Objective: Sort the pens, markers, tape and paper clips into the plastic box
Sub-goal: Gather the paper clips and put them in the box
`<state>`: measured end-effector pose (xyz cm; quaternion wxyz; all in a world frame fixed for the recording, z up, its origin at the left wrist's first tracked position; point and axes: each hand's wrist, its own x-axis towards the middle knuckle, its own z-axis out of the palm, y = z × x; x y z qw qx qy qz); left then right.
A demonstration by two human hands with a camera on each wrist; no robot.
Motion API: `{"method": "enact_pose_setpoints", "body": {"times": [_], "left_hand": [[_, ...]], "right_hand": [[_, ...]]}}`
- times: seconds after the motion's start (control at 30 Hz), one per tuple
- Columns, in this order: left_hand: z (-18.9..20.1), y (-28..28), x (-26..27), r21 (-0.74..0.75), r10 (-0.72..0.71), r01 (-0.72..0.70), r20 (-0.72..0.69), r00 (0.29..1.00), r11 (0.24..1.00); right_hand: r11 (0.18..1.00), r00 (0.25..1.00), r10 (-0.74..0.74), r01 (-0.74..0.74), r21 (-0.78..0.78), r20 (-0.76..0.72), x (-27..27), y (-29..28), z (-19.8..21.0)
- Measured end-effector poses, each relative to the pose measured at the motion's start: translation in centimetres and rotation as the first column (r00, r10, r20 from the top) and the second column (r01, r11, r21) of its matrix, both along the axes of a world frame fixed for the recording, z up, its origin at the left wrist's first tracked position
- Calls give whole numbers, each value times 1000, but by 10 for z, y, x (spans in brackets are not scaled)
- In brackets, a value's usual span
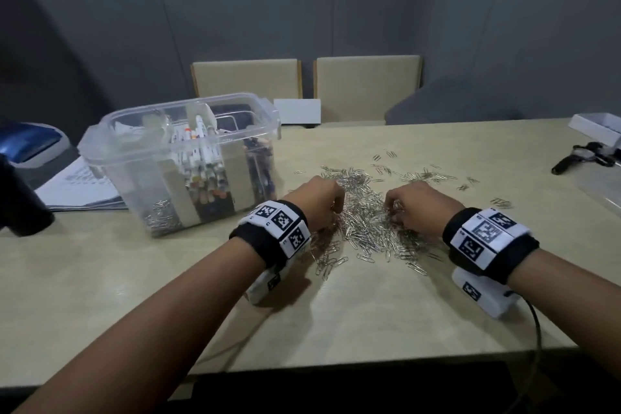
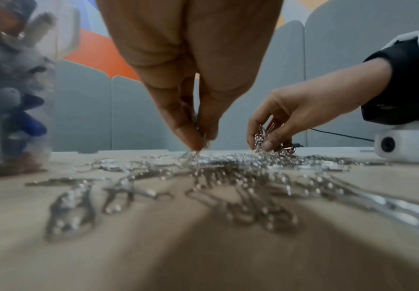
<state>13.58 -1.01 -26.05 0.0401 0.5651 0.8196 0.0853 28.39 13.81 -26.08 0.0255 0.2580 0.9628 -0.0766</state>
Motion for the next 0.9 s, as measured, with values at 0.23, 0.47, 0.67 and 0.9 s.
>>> {"method": "enact_pose_setpoints", "body": {"times": [0.23, 0.47, 0.67, 0.9], "left_hand": [[37, -26, -5, 341, 11, -48, 109, 994, 939], [128, -101, -46, 576, 109, -156, 115, 987, 802], [153, -179, -117, 550, 385, -360, 75, 920, 754], [108, -208, -151, 228, 455, -435, -42, 890, 871]], "right_hand": [[994, 982, -84, 95, 59, -168, -9, -4, 5], [996, 969, 7, 16, 91, -248, -12, -9, 10], [995, 919, 78, -49, 85, -385, -18, -18, 14], [948, 737, -14, -204, -243, -676, -76, -60, 71]]}}
